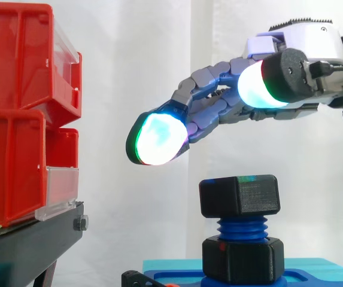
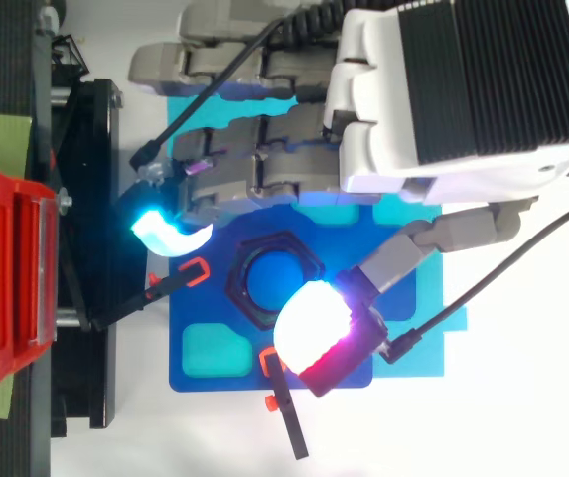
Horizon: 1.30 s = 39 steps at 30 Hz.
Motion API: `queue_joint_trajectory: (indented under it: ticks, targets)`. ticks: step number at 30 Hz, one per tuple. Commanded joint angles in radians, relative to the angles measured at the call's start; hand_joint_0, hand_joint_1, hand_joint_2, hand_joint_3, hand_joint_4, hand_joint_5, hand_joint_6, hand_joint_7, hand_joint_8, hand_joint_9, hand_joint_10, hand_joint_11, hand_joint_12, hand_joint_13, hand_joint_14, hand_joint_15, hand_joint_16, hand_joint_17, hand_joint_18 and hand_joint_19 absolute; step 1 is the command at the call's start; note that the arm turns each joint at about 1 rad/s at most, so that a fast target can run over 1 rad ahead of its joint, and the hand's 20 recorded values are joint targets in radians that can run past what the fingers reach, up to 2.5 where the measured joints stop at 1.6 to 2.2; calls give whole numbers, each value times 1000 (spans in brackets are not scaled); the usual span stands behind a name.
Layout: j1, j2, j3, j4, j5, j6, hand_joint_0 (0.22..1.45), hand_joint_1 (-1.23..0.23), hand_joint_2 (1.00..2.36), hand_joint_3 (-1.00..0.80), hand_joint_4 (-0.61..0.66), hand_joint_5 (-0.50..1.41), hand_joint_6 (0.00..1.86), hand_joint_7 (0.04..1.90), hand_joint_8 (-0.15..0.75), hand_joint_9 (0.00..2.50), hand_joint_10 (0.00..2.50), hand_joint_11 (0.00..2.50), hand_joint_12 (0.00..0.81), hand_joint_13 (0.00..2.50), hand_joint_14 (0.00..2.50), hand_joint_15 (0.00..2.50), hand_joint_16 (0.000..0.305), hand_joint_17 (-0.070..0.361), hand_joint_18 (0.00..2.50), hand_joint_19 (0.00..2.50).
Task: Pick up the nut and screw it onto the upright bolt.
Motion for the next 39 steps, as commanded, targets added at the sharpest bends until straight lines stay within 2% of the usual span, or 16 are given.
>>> queue_joint_trajectory:
  ticks: [1,17,26,29,39]
  targets:
    - [2,0,-11,2,5,3,450,-236,1000,-500,66,-204,500,558,196,406,0,0,330,0,0,0,41,93,0,0]
    - [2,0,-11,-44,5,3,450,-233,1000,-500,81,-199,501,590,206,381,0,0,335,0,0,0,42,95,0,0]
    - [11,0,-13,-44,8,-2,452,-236,1000,-500,113,-181,502,675,224,415,0,0,339,31,0,0,42,95,0,0]
    - [16,0,-11,-44,8,-2,456,-256,1000,-500,162,-146,502,756,241,502,0,0,341,98,0,0,41,93,0,0]
    - [16,0,-11,-44,8,-2,478,-279,1000,-500,261,-53,504,946,254,792,0,0,323,310,0,0,35,79,0,0]
